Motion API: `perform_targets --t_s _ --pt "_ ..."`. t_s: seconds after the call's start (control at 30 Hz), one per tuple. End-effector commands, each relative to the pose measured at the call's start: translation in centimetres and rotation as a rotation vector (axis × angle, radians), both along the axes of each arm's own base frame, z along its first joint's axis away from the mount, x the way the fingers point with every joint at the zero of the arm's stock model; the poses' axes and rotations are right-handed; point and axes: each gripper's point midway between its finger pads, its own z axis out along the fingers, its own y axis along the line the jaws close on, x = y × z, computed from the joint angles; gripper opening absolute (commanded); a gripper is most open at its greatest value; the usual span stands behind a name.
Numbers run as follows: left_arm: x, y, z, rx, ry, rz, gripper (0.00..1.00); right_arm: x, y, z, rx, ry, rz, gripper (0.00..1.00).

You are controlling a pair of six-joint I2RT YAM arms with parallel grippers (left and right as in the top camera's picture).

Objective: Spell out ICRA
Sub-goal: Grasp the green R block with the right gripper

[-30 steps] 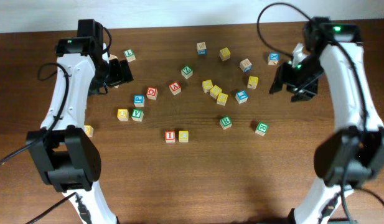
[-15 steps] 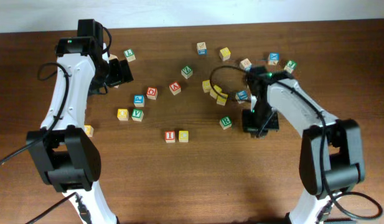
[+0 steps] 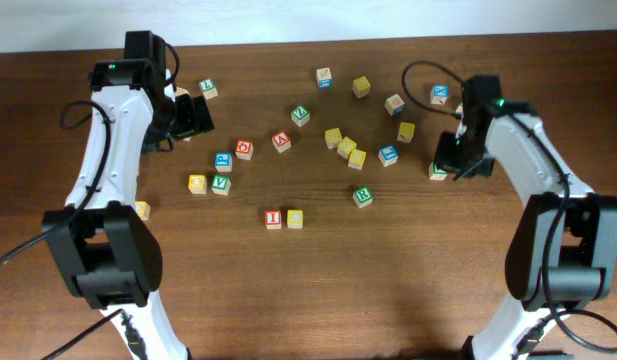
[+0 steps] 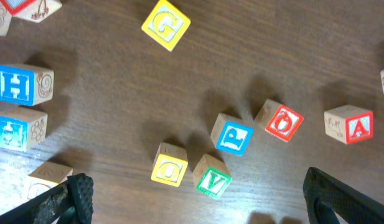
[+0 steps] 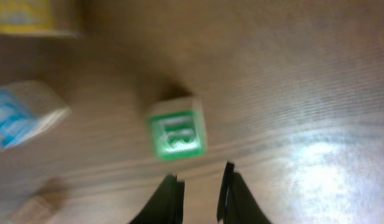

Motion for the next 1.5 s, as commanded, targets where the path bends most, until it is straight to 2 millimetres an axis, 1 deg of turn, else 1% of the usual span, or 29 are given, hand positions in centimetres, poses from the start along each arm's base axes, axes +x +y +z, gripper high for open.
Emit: perform_targets --t_s 0.0,0.03,0.07,0.13,0.17,0.2,0.23,0.3,0.37,0.43,0.47,0.53,0.6,0.63,0.73,0.77,0.83,0.9,0.93,1.0,1.07,1.17,1.23,1.27,1.33,1.37,1.4,1.43,1.47 --pt "0.1 0.1 1.2 -0.005 -0.031 0.015 0.99 0.0 6.7 4.4 0.263 -0.022 0.19 0.32" --pt "0.1 0.1 1.2 -0.005 -0.031 0.015 0.99 -1.2 9.0 4.5 0.307 0.011 0.265 0.49" --pt "0.1 0.1 1.2 -0.005 -0.031 0.015 0.99 -2.3 11.0 4.1 0.306 0.042 0.327 0.56" --pt "0.1 0.1 1.2 -0.005 -0.031 0.015 0.99 -3.5 13.6 3.1 0.269 0.067 0.411 0.65" --pt "0.1 0.1 1.2 -0.006 -0.031 0.016 0.99 -3.9 14.6 2.1 0.199 0.068 0.459 0.85" --pt "0.1 0.1 1.2 -0.005 -0.031 0.015 0.99 -4.0 15.0 1.5 0.16 0.064 0.472 0.96" --pt "0.1 0.1 1.2 -0.005 -0.031 0.015 0.99 -4.0 15.6 0.5 0.104 0.054 0.461 0.98" --pt "0.1 0.1 1.2 -0.005 -0.031 0.015 0.99 -4.8 16.7 -1.2 0.026 0.043 0.521 0.98" --pt "0.1 0.1 1.2 -0.006 -0.031 0.016 0.99 -5.3 17.9 -2.1 0.015 0.025 0.601 0.98" --pt "0.1 0.1 1.2 -0.005 -0.031 0.015 0.99 -5.4 17.9 -2.8 -0.033 0.014 0.64 0.95" --pt "0.1 0.1 1.2 -0.006 -0.031 0.016 0.99 -5.4 17.8 -3.3 -0.035 0.011 0.632 0.91" --pt "0.1 0.1 1.2 -0.005 -0.031 0.015 0.99 -5.4 17.8 -4.0 -0.033 -0.006 0.631 0.76" --pt "0.1 0.1 1.2 -0.005 -0.031 0.015 0.99 -5.3 18.1 -4.3 -0.019 -0.018 0.633 0.77" --pt "0.1 0.1 1.2 -0.006 -0.031 0.016 0.99 -5.1 18.2 -4.2 -0.018 -0.025 0.633 0.67" --pt "0.1 0.1 1.2 -0.005 -0.031 0.015 0.99 -4.5 18.5 -4.2 -0.015 -0.053 0.632 0.52" --pt "0.1 0.1 1.2 -0.005 -0.031 0.015 0.99 -4.4 18.5 -4.2 -0.014 -0.059 0.632 0.51" --pt "0.1 0.1 1.2 -0.005 -0.031 0.015 0.99 -4.4 18.6 -4.2 -0.01 -0.059 0.634 0.43" --pt "0.1 0.1 1.2 -0.006 -0.031 0.015 0.99 -5.1 19.4 -4.2 0.046 -0.04 0.643 0.4" --pt "0.1 0.1 1.2 -0.006 -0.031 0.016 0.99 -5.6 19.8 -4.2 0.077 -0.028 0.644 0.36" --pt "0.1 0.1 1.2 -0.006 -0.031 0.016 0.99 -6.0 19.8 -4.2 0.1 -0.001 0.572 0.36" --pt "0.1 0.1 1.2 -0.006 -0.031 0.016 0.99 -7.2 20.0 -4.2 0.137 0.056 0.509 0.36" --pt "0.1 0.1 1.2 -0.005 -0.031 0.015 0.99 -9.2 22.1 -3.9 0.238 0.124 0.468 0.36" --pt "0.1 0.1 1.2 -0.005 -0.031 0.015 0.99 -10.2 23.5 -3.9 0.24 0.133 0.489 0.36" --pt "0.1 0.1 1.2 -0.005 -0.031 0.015 0.99 -10.5 23.9 -4.0 0.212 0.135 0.465 0.36" --pt "0.1 0.1 1.2 -0.006 -0.031 0.016 0.99 -10.5 23.7 -4.3 0.132 0.116 0.448 0.36" --pt "0.1 0.1 1.2 -0.006 -0.031 0.016 0.99 -10.4 23.5 -4.4 0.104 0.107 0.441 0.39" --pt "0.1 0.1 1.2 -0.005 -0.031 0.015 0.99 -10.1 23.0 -4.5 0.082 0.104 0.388 0.4" --pt "0.1 0.1 1.2 -0.005 -0.031 0.015 0.99 -9.8 22.8 -4.5 0.084 0.098 0.363 0.45" --pt "0.1 0.1 1.2 -0.005 -0.031 0.015 0.99 -9.3 22.5 -4.5 0.088 0.092 0.316 0.47"
